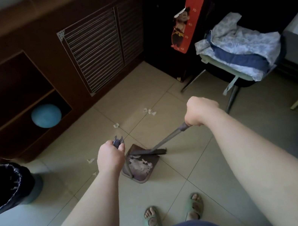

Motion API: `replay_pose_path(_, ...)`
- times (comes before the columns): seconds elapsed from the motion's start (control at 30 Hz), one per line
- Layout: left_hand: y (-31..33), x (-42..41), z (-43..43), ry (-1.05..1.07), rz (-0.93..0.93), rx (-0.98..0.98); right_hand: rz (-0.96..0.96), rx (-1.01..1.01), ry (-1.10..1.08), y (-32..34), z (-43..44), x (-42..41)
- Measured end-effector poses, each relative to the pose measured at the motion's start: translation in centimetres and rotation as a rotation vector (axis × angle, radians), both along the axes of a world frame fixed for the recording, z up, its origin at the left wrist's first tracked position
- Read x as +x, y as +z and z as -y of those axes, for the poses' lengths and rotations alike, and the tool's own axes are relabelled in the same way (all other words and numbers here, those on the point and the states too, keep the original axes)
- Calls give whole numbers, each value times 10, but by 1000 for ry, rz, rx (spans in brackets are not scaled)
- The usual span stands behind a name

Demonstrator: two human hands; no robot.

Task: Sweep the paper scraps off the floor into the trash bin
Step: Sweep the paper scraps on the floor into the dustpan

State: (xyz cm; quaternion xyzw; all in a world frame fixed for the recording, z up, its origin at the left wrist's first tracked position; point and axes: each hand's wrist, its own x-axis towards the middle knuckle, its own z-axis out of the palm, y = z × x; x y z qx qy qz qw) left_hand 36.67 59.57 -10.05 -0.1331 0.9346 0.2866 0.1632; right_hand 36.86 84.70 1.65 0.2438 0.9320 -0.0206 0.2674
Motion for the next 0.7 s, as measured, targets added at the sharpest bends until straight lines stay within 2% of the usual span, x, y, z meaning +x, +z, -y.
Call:
replay_pose_path(0.2, -3, 1, 12, -27, 23, 8, -10, -24, -46, -28, 15, 9)
replay_pose_path(0.37, -3, 1, 16, -45, 31, 21, 52, -34, 12, -51, 35, 22)
replay_pose_path(0.5, -5, -1, 18, -54, 37, 27, 148, -60, 3, -31, 35, 14)
replay_pose_path(0.7, -4, -3, 15, -60, 37, 29, 61, 62, 50, 20, 28, -3)
